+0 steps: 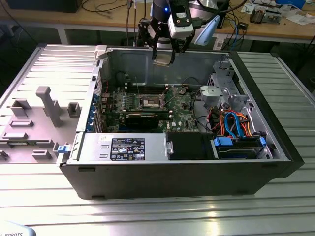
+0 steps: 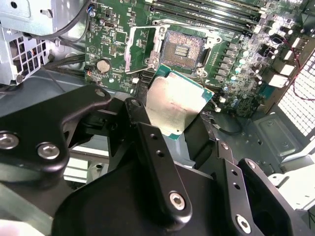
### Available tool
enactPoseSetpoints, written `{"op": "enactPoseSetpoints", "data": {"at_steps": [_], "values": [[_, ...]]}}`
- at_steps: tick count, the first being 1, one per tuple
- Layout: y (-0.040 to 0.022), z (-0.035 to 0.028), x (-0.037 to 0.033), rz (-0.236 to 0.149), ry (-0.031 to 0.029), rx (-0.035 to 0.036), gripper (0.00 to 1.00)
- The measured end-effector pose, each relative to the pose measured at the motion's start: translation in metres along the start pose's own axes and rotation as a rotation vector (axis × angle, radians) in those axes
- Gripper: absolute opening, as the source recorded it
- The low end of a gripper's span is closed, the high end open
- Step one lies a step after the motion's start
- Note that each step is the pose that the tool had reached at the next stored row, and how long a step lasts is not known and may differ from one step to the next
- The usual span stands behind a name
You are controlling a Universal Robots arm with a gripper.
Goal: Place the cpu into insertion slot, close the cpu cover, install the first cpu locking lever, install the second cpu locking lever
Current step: 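Place the cpu into insertion slot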
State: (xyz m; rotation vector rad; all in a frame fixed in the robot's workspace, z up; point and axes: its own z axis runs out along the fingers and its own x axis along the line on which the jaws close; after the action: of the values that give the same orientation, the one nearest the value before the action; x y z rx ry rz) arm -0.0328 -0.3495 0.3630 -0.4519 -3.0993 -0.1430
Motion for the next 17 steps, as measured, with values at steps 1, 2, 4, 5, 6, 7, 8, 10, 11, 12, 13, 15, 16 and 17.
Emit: {"op": "enactPoseSetpoints", "data": {"at_steps": [1,2,4,5,6,7,8,10,11,12,13,15,16,17], "values": [[0.0,0.0,0.0,0.0,0.0,0.0,0.54],[0.0,0.0,0.0,0.0,0.0,0.0,0.54],[0.0,0.0,0.0,0.0,0.0,0.0,0.54],[0.0,0.0,0.0,0.002,-0.0002,0.0,0.54],[0.0,0.0,0.0,0.005,-0.0005,-0.0002,0.54],[0.0,0.0,0.0,0.012,-0.0011,-0.0003,0.54],[0.0,0.0,0.0,0.019,-0.0017,-0.0004,0.54],[0.0,0.0001,0.0,0.041,-0.0037,-0.0008,0.54],[0.0,0.0001,0.0,0.06,-0.0054,-0.0012,0.54],[0.0,0.0001,0.0,0.079,-0.0071,-0.0016,0.54],[0.0,0.0001,0.0,0.081,-0.0072,-0.0016,0.54],[0.0,0.0001,0.0,0.082,-0.0073,-0.0016,0.54],[0.0,0.0001,0.0,0.082,-0.0073,-0.0016,0.54],[0.0,0.0001,0.0,0.082,-0.0073,-0.0016,0.54]]}}
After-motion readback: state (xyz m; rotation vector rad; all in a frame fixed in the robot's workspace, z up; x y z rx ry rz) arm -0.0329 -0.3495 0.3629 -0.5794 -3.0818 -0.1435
